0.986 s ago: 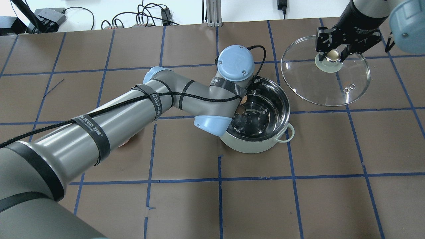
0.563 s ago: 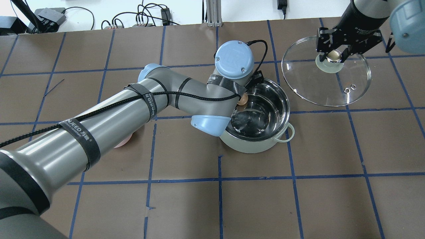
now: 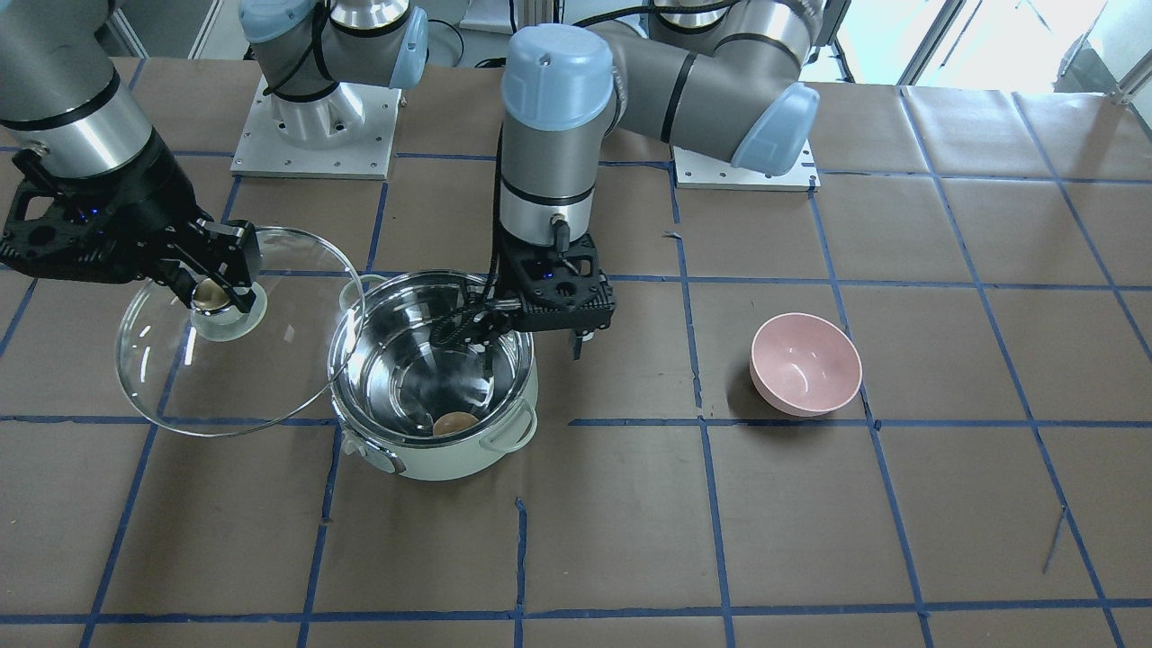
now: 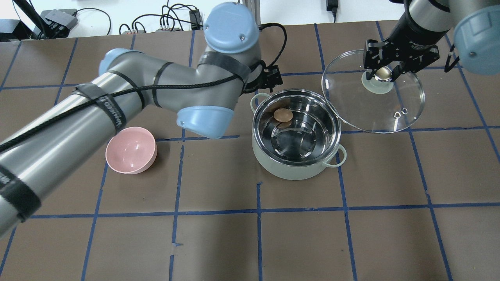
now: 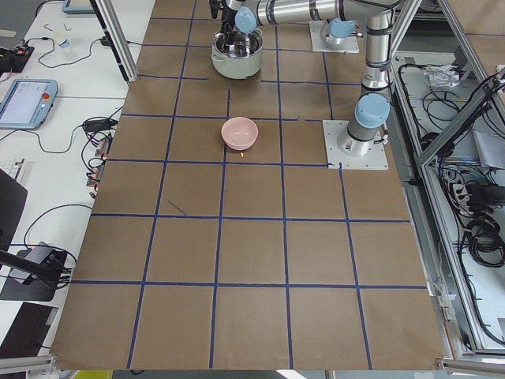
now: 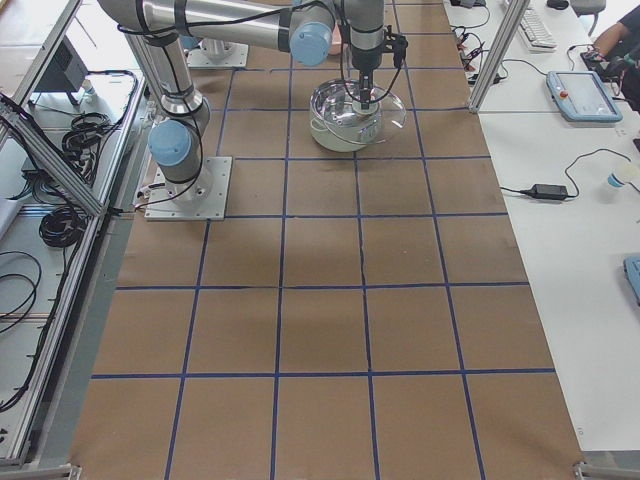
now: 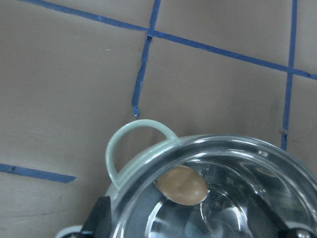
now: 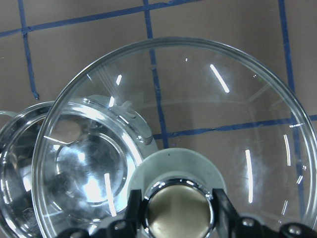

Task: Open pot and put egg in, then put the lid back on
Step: 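Raise the left gripper away while the right gripper brings the lid over the pot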

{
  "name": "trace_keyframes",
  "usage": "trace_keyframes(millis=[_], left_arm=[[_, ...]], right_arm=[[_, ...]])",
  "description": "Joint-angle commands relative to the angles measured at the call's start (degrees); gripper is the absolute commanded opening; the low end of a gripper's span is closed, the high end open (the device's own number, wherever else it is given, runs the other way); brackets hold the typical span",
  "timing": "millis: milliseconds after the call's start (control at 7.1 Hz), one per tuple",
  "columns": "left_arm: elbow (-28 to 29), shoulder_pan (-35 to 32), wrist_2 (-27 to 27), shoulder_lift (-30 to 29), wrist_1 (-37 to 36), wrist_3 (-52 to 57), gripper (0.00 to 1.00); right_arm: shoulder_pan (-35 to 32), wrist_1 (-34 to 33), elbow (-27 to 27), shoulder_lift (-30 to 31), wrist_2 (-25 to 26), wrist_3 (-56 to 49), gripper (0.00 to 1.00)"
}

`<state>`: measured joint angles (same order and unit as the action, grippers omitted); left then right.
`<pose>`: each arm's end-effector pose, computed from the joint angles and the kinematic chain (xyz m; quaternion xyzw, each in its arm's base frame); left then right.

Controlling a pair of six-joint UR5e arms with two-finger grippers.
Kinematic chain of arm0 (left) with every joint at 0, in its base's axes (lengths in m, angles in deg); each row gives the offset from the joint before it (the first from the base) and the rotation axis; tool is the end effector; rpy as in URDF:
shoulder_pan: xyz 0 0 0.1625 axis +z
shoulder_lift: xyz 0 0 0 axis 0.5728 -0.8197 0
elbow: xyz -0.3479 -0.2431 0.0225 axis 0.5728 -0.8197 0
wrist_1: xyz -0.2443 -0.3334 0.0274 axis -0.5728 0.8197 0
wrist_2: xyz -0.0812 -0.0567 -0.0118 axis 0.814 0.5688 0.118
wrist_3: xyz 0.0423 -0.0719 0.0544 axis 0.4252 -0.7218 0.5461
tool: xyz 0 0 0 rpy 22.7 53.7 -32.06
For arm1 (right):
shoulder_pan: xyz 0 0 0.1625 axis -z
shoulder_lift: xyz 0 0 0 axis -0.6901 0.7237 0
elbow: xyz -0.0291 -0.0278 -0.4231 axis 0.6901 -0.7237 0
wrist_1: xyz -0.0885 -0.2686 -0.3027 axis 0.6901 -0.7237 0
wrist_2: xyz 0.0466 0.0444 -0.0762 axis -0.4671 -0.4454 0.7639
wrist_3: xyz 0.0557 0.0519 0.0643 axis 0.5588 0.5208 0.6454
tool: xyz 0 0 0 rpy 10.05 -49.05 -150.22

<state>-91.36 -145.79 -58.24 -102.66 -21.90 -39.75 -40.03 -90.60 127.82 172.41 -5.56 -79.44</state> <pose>-0.3389 -0.5233 0.3793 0.0983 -0.9869 0.1203 0.0443 0.0863 -0.5269 0.4567 0.0661 0.9955 -0.0457 0.0510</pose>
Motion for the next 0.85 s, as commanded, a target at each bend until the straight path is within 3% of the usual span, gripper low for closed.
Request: trace_keyframes(millis=[0, 423, 563, 704], left_arm=[[0.7, 7.7, 2.6, 5.8, 12.6, 11.2, 0.98], [1.2, 18.5, 2.8, 15.7, 32.7, 27.3, 0.98], [2.0, 20.5, -2.2, 16.6, 34.8, 32.2, 0.99], [4.7, 22.0, -2.5, 16.6, 39.1, 34.2, 1.00]], right_arm=[[-4.5, -0.8, 1.1, 0.1, -2.1, 6.7, 0.41], [-12.4, -6.7, 3.2, -1.4, -1.2, 21.4, 0.39], [-13.7, -7.2, 3.2, -1.8, -0.7, 22.5, 0.39], [-14.4, -8.0, 4.3, -2.0, -0.4, 23.2, 0.38]])
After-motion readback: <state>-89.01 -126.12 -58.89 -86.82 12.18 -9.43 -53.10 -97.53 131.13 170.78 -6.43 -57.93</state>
